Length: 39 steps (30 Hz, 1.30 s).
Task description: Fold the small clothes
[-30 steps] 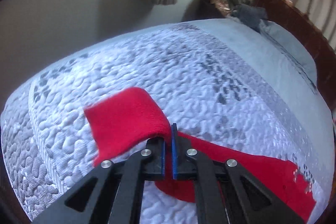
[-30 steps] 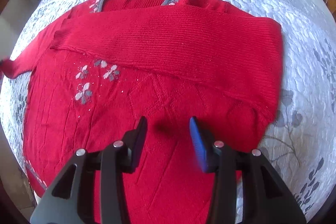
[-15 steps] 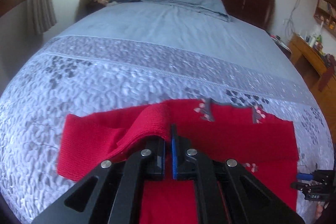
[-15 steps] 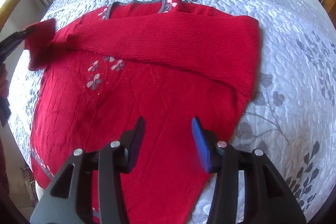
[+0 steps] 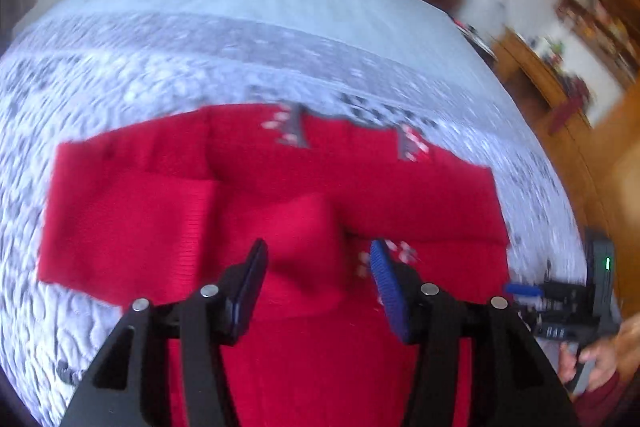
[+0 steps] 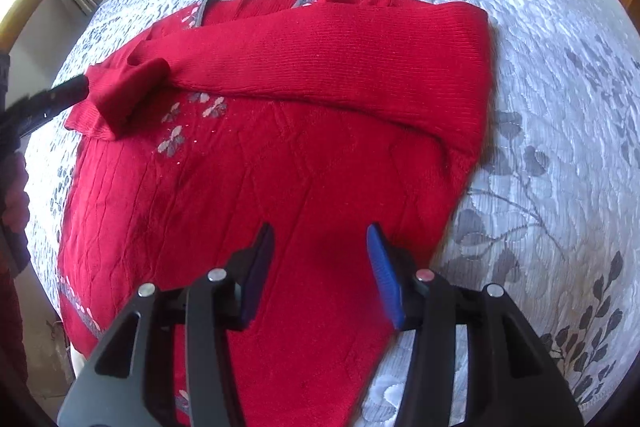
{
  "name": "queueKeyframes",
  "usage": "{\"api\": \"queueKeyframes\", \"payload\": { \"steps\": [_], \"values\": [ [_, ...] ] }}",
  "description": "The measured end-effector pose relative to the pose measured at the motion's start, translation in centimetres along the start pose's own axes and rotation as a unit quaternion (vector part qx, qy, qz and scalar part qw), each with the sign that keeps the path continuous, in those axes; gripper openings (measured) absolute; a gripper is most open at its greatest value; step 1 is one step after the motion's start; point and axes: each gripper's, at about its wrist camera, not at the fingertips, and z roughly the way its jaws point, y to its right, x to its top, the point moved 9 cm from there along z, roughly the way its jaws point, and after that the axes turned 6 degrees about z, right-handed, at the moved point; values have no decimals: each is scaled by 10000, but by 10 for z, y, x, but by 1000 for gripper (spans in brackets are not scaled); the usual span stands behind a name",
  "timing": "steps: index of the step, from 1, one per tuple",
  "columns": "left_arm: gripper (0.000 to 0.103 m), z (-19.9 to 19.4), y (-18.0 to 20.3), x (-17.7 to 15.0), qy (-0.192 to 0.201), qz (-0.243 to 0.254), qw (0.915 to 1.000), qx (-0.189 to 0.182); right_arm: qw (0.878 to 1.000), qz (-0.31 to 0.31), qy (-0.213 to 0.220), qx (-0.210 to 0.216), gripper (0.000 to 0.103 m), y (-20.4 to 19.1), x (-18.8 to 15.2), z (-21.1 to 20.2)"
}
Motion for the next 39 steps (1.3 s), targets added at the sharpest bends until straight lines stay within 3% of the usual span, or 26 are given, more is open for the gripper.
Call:
{"api": "queueKeyframes", "payload": {
  "steps": [4,6,12,15,16,17,19,24,25,28,31,35,36,38,39],
  "values": [
    [51,7,-17,4,-225,-784,9959,-396,10000,-70,-17,56,50,-8,1,1],
    [51,17,-18,-3,-552,-930,9936,-321,9999,-95,-21,48,51,-9,0,2],
    [51,44,-14,-26,-1031,-1173,9876,-161,10000,-60,-21,26,51,-2,-2,2],
    [38,50,-12,-29,-1087,-1277,9858,-69,10000,-26,-9,43,51,0,-2,1],
    [28,52,-13,-28,-1084,-1293,9857,-28,10000,-27,-3,54,51,1,-3,1],
    [11,53,-13,-29,-1087,-1324,9852,-23,10000,-32,-1,60,51,1,-3,1],
    [0,56,-11,-30,-1109,-1434,9833,-135,10000,-32,12,68,51,1,-3,1],
    [1,47,-6,-20,-959,-1418,9852,-112,9999,7,18,120,51,3,-6,-1],
    [9,42,-9,-17,-875,-1382,9865,25,9999,-1,21,102,51,4,-6,-1],
    [51,35,-24,-16,-874,-1203,9873,557,10000,1,26,90,51,7,-7,-2],
    [51,40,-36,-23,-1094,-1077,9846,831,9999,31,52,106,51,8,-6,-3],
    [48,57,-34,-33,-1296,-1187,9830,532,9999,30,52,140,51,6,-6,-2],
    [44,59,-33,-33,-1308,-1164,9830,548,9999,24,49,145,51,6,-7,-2],
    [19,60,-32,-34,-1292,-1247,9825,499,9999,12,51,136,51,7,-8,-3],
    [16,59,-31,-35,-1287,-1290,9821,487,9999,18,61,129,51,8,-8,-4]
  ]
}}
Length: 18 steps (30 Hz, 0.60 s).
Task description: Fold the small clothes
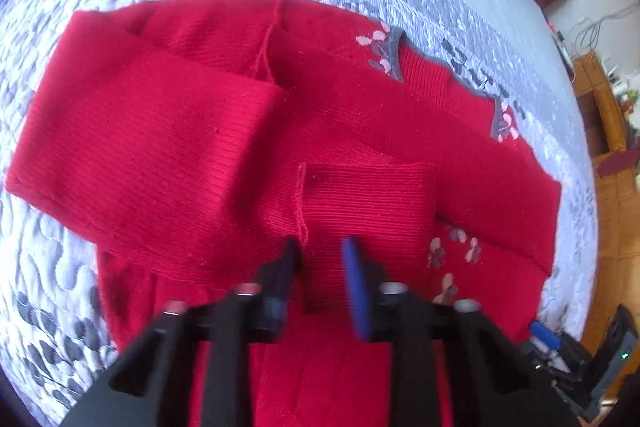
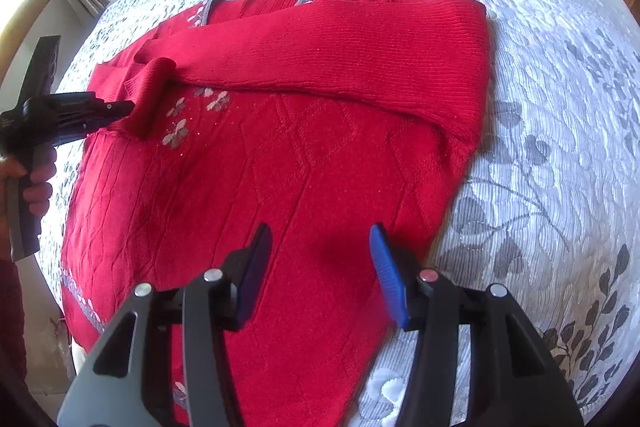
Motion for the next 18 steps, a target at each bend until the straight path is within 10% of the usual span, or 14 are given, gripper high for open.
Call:
{"api": "queueKeyframes", "payload": {
  "steps": [8,18],
  "values": [
    [3,-14,17,-2,148,8,9997,178,9997,223,67,31,52,14,1,-6],
    [5,-16,132,-20,-101,1182,9845,-1291,9996,255,121,52,53,14,2,-11]
  ]
}}
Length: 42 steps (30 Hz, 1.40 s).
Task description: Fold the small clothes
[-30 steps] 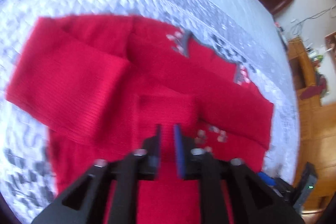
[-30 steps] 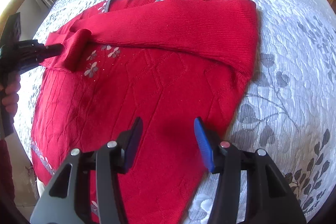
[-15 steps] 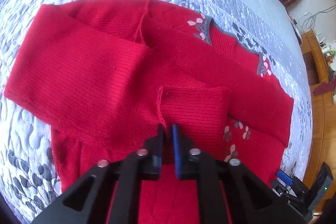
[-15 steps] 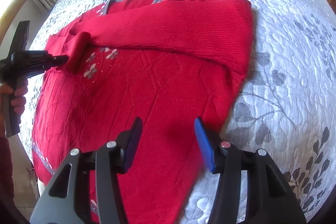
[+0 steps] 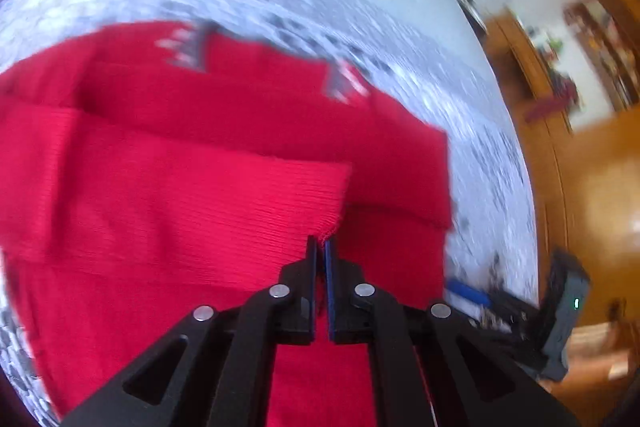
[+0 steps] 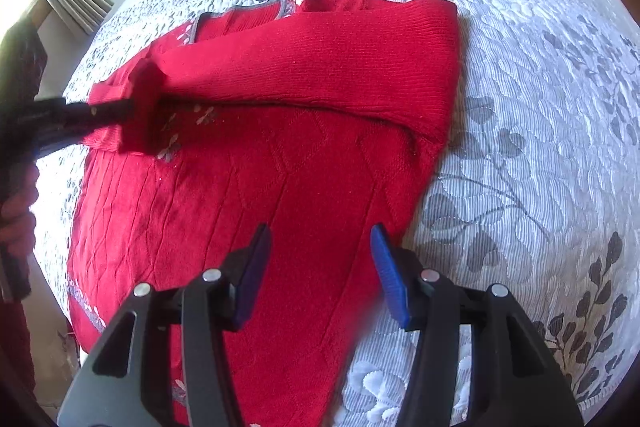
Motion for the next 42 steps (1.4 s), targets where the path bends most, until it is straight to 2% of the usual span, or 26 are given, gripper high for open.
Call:
{"api": "queueKeyframes", "payload": {
  "steps": [3,6,7,9,11,13,16,19,21,23,24,25,26,27,28,31,35,39,42],
  "values": [
    [6,0,-2,-3,-61,111,9998,156,10000,-60,-6,-3,53,-5,3,-3],
    [8,-15,-39,-2,54,3,9959,904,9997,-213,-32,-70,57,-16,10,-4],
    [8,-23,-59,-2,98,9,9907,1360,9996,-256,-46,-87,57,-19,13,-4],
    [8,-39,-89,-3,208,64,9788,2037,9992,-370,-99,-96,57,-33,21,-1],
    [19,-54,-123,-2,248,-61,9658,2579,9988,-453,-176,5,57,-47,28,4],
    [28,-72,-154,-1,354,-236,9549,2938,9983,-440,-336,180,57,-64,36,14],
    [29,-90,-181,-1,506,-477,9517,2989,9963,-363,-632,456,58,-89,46,34],
    [31,-111,-204,-3,659,-664,9486,3024,9947,-404,-842,436,57,-107,55,55],
    [35,-119,-215,-3,713,-676,9442,3142,9945,-310,-923,394,57,-112,62,69],
    [41,-127,-225,-5,769,-708,9413,3209,9932,-171,-1021,535,57,-117,66,79],
    [41,-131,-230,-6,789,-757,9406,3213,9919,-65,-1081,658,52,-119,66,82],
    [41,-132,-232,-6,801,-799,9400,3218,9894,25,-1156,874,40,-124,66,86],
    [41,-134,-238,-7,820,-867,9391,3224,9871,33,-1213,1047,33,-129,65,88],
    [41,-136,-241,-8,829,-924,9381,3233,9855,-40,-1246,1153,16,-135,64,90],
    [41,-137,-246,-9,834,-980,9371,3245,9849,-86,-1259,1189,5,-138,63,91],
    [41,-139,-255,-13,860,-1150,9341,3269,9844,-134,-1135,1337,3,-142,66,84],
    [41,-148,-266,-15,1011,-1358,9284,3307,9853,-103,-679,1563,3,-136,90,48],
    [42,-149,-266,-11,1051,-1392,9273,3311,9921,-266,-189,1208,3,-111,117,6],
    [43,-139,-260,-3,1039,-1298,9304,3266,9956,-200,-35,913,3,-76,126,-14]
  ]
}}
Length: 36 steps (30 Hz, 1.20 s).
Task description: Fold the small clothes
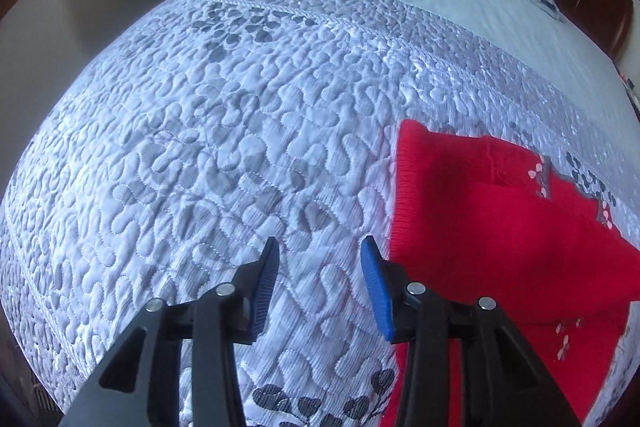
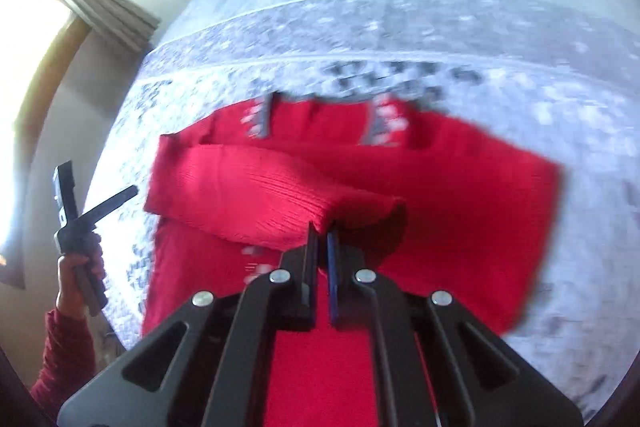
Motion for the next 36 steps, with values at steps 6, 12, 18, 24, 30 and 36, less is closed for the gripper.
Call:
{"api": "queueKeyframes", "payload": {
  "steps": [6,12,18,24,30,36],
  "values": [
    [44,24,51,2,-171,299,9992,-197,9977,323,-316,-506,3,63,-16,10],
    [44,46,73,1,-377,728,9964,224,9927,312,-632,-976,22,92,-37,46],
    [45,15,83,15,4,858,9963,-41,9957,432,-404,-714,56,92,-32,35],
    [46,6,94,0,5,839,9956,-426,9946,680,-569,-540,30,88,-33,50],
    [46,4,78,-9,-39,832,9958,-386,9971,667,-347,-99,7,64,-28,40],
    [46,-9,61,-22,-62,582,9961,-653,9988,62,-273,405,7,-21,-18,29]
  ]
}}
